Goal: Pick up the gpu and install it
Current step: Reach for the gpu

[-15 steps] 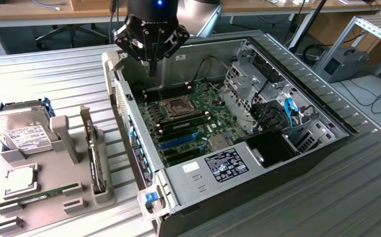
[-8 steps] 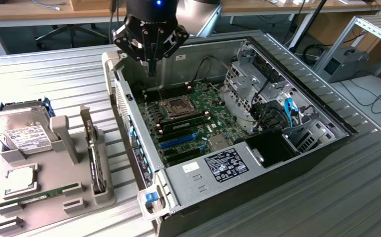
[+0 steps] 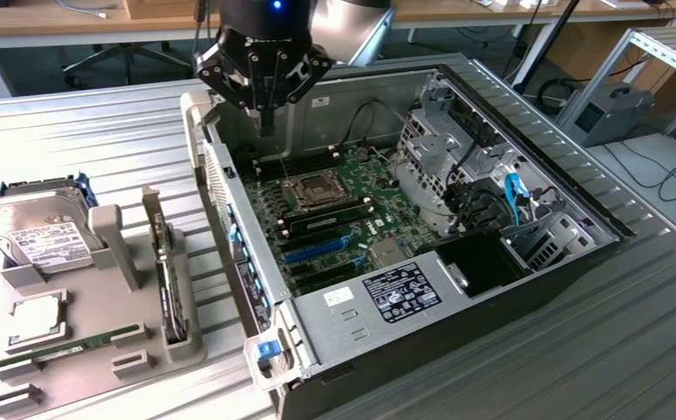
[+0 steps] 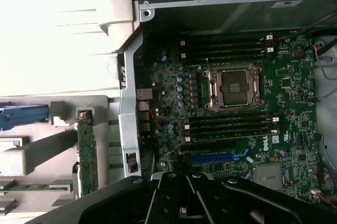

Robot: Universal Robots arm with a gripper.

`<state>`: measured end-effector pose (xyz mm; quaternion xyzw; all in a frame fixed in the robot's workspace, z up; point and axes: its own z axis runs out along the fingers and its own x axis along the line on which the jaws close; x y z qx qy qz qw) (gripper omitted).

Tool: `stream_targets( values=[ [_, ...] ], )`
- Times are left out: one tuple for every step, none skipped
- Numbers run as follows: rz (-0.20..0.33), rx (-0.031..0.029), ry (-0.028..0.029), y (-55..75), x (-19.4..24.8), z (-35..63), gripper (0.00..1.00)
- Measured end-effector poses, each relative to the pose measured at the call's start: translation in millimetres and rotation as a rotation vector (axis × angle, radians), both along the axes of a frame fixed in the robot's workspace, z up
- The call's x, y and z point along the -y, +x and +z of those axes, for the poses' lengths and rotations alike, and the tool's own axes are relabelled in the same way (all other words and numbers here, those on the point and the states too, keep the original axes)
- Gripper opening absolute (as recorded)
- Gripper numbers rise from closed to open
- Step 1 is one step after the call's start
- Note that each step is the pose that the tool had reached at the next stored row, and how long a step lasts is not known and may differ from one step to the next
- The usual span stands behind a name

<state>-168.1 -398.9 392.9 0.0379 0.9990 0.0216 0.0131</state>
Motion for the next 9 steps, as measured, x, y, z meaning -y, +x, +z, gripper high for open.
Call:
stream_targets(
  values=[
    [0.0,0.0,0.0001,-0.4,0.0,0.0,0.11],
    [0.0,0.0,0.0001,-1.0,0.0,-0.1,0.11],
    [0.0,0.0,0.0,-1.5,0.0,0.0,0.11],
    [0.0,0.0,0.0001,-2.1,0.1,-0.1,0.11],
    [0.0,0.0,0.0,-2.6,0.0,-0.1,0.11],
    [0.0,0.0,0.0,-3.4,0.0,-0.1,0.11],
    [0.0,0.0,0.0001,-4.0,0.0,-0.1,0.11],
    [0.0,0.0,0.0,-4.7,0.0,-0.1,0.11],
    [0.0,0.0,0.0,-5.3,0.0,-0.1,0.11]
  ],
)
